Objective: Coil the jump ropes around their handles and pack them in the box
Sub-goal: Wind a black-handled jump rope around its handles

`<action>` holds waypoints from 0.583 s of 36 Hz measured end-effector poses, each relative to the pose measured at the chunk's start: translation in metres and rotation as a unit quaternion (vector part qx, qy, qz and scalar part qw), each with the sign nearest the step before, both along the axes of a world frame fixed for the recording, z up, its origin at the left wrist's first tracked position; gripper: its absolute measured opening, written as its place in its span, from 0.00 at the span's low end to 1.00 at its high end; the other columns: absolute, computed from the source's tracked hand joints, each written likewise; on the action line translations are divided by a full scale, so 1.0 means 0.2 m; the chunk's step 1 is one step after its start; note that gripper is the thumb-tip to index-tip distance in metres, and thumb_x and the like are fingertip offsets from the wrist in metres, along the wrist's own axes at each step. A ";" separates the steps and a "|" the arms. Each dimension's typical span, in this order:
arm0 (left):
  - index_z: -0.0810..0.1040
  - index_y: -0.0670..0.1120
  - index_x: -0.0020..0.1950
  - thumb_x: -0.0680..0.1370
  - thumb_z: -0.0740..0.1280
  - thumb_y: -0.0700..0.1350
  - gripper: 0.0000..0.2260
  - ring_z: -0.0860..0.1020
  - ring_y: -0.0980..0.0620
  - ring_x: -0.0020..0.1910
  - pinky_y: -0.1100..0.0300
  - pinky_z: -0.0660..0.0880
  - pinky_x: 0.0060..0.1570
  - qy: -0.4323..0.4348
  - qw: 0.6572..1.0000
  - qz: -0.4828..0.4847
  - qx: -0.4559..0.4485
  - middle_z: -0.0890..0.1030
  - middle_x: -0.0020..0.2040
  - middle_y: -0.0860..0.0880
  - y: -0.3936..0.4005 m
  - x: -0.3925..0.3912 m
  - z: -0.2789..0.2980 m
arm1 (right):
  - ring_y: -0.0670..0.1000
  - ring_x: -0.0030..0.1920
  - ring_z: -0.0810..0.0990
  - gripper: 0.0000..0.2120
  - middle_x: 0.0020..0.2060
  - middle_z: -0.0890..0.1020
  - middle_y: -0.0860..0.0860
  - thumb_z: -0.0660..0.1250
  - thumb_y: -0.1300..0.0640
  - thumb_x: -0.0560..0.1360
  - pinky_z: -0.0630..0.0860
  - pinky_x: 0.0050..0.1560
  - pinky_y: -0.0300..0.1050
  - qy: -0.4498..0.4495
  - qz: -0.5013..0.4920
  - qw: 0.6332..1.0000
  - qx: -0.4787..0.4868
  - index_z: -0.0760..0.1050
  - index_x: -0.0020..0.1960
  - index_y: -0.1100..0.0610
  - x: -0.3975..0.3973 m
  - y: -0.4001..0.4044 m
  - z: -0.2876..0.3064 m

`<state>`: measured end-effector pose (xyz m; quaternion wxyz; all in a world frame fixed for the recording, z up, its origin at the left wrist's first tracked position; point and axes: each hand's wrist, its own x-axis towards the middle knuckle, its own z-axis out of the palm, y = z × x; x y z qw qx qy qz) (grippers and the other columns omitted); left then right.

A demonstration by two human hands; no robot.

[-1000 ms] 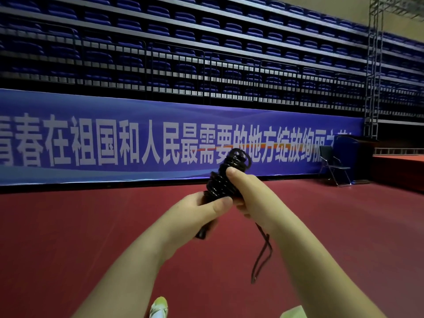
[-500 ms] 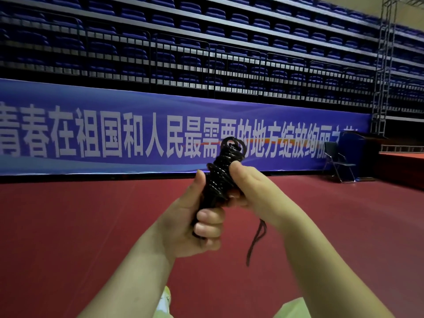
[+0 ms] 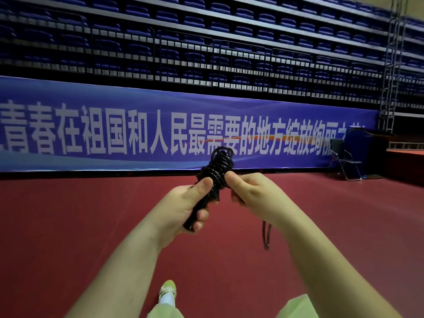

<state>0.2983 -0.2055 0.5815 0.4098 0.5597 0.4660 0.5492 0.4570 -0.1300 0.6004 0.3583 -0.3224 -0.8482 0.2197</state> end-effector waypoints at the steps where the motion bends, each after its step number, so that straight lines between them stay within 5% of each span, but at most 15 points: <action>1: 0.75 0.42 0.44 0.65 0.64 0.64 0.25 0.66 0.55 0.22 0.65 0.65 0.23 0.029 0.999 0.023 0.008 0.69 0.25 0.51 0.00 0.00 0.00 | 0.50 0.29 0.65 0.31 0.29 0.70 0.52 0.53 0.37 0.78 0.61 0.34 0.45 0.001 -0.004 1.000 0.006 0.74 0.38 0.63 0.00 0.00 -0.01; 6: 0.74 0.46 0.38 0.77 0.64 0.56 0.15 0.70 0.53 0.24 0.63 0.68 0.26 0.153 0.980 0.119 0.037 0.74 0.26 0.51 0.05 0.01 -0.02 | 0.50 0.33 0.70 0.34 0.34 0.72 0.54 0.52 0.36 0.77 0.64 0.38 0.46 0.011 -0.020 1.000 -0.015 0.76 0.44 0.68 -0.02 0.02 -0.03; 11: 0.76 0.50 0.44 0.71 0.65 0.65 0.18 0.77 0.52 0.30 0.53 0.74 0.36 0.299 0.935 0.187 0.040 0.79 0.32 0.53 0.07 0.04 -0.03 | 0.45 0.24 0.65 0.26 0.25 0.70 0.47 0.56 0.35 0.76 0.62 0.33 0.43 0.069 -0.033 0.994 -0.077 0.73 0.31 0.53 -0.01 0.03 -0.07; 15: 0.74 0.55 0.46 0.68 0.62 0.71 0.21 0.80 0.52 0.38 0.48 0.78 0.44 0.384 0.889 0.245 0.043 0.81 0.38 0.54 0.05 0.07 -0.02 | 0.44 0.22 0.62 0.23 0.22 0.67 0.45 0.60 0.38 0.76 0.57 0.30 0.42 0.130 0.002 0.987 -0.100 0.69 0.31 0.53 0.00 0.05 -0.07; 18: 0.75 0.53 0.45 0.68 0.59 0.73 0.24 0.79 0.53 0.34 0.51 0.77 0.41 0.358 0.911 0.194 0.062 0.80 0.35 0.53 0.04 0.07 0.01 | 0.45 0.23 0.62 0.22 0.23 0.68 0.46 0.62 0.37 0.74 0.57 0.31 0.43 0.164 0.040 0.982 -0.085 0.68 0.30 0.52 0.02 0.05 -0.07; 21: 0.76 0.45 0.46 0.68 0.57 0.71 0.30 0.76 0.51 0.30 0.54 0.75 0.38 0.181 0.981 0.062 0.031 0.77 0.33 0.48 0.02 0.08 0.05 | 0.45 0.24 0.59 0.19 0.24 0.66 0.47 0.63 0.36 0.68 0.54 0.28 0.41 0.200 0.093 0.970 -0.097 0.68 0.31 0.50 0.03 0.04 -0.06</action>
